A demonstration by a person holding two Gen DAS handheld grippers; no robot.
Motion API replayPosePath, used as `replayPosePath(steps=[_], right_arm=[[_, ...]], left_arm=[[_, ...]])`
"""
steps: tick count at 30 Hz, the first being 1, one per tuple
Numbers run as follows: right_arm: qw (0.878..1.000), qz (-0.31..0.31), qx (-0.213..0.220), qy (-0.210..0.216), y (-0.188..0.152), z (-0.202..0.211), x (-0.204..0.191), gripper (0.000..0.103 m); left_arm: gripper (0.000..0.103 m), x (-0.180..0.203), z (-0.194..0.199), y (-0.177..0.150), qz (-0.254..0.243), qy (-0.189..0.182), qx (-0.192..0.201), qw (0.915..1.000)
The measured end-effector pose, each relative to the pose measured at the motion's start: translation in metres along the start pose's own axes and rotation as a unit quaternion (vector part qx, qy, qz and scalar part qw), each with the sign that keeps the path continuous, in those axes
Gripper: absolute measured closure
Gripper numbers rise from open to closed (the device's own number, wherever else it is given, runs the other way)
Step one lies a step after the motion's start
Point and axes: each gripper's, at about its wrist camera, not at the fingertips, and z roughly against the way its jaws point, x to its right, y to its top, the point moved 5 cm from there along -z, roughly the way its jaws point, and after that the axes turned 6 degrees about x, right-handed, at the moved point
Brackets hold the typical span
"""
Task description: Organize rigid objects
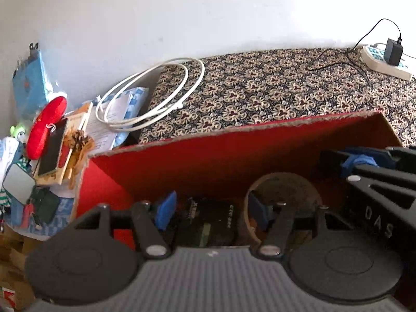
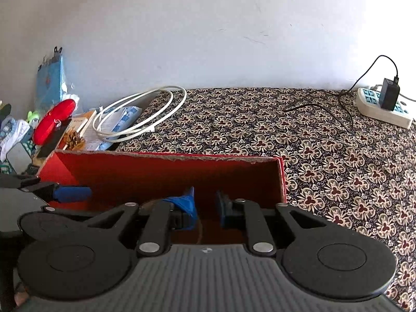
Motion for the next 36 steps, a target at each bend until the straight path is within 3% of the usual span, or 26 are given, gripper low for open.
replayPosePath(steps=[6,11,17,29,36], right_arm=[[1.0,0.022,-0.001,-0.001,-0.001,0.0,-0.006,0.103],[1.0,-0.005,-0.006,0.022,0.0,0.0,0.0,0.103],[0.999,-0.024,0.019,0.041,0.002,0.017,0.006,0.1],[0.989,-0.064,0.064,0.116,-0.006,0.066,0.019,0.1],[0.985,-0.034,0.099,0.14,-0.013,0.098,0.023,0.1]], left_arm=[[0.038,0.0,-0.003,-0.001,0.001,0.014,-0.012,0.9998],[0.036,-0.003,0.001,-0.002,0.006,0.031,-0.003,0.9995],[0.036,-0.01,0.012,-0.002,0.027,0.029,0.03,0.9988],[0.036,-0.001,0.062,-0.02,0.056,0.053,0.039,0.9963],[0.036,0.02,0.089,-0.026,0.059,0.048,0.042,0.9962]])
